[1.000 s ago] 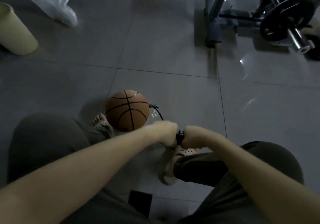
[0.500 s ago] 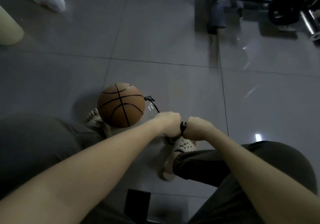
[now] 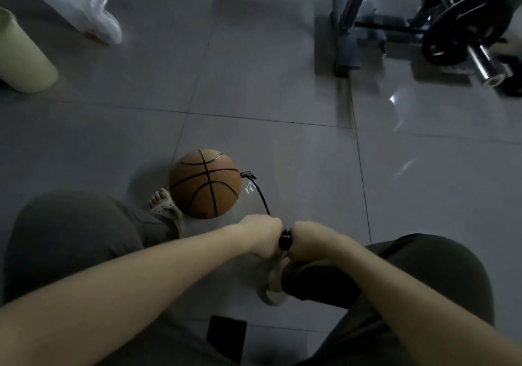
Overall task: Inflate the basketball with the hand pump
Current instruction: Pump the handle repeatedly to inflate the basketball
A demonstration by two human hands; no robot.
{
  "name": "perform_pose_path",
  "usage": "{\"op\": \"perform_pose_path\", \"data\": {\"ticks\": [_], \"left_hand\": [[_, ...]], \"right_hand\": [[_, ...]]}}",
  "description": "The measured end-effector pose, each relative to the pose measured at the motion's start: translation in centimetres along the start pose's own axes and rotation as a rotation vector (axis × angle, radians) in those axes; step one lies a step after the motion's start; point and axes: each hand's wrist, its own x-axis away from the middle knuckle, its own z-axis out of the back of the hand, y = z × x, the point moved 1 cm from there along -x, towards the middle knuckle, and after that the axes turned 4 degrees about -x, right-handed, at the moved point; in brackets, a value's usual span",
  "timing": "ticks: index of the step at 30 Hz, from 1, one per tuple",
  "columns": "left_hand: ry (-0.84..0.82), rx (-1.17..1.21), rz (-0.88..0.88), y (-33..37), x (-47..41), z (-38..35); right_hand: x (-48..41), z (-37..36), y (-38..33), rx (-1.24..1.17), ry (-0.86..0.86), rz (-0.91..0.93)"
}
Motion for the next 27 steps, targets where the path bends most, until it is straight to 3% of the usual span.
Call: {"op": "perform_pose_path", "data": {"ticks": [8, 16, 22, 27], "left_hand": [[0.099, 0.093, 0.025, 0.6, 2.0, 11.7], [0.119, 0.056, 0.049, -0.3, -5.2, 2.8], [0.119, 0.07, 0.059, -0.9, -5.8, -2.0], [0.002, 0.021, 0.021, -0.2, -3.2, -3.4]], "right_hand": [[4.5, 11.2, -0.5, -0.093, 0.018, -0.024], [-4.4, 3.3, 2.0, 0.002, 0.081, -0.055], [-5.4, -1.2, 2.1, -0.018, 0.189, -0.069], [-4.0, -3.5, 1.1, -0.051, 0.057, -0.093]]}}
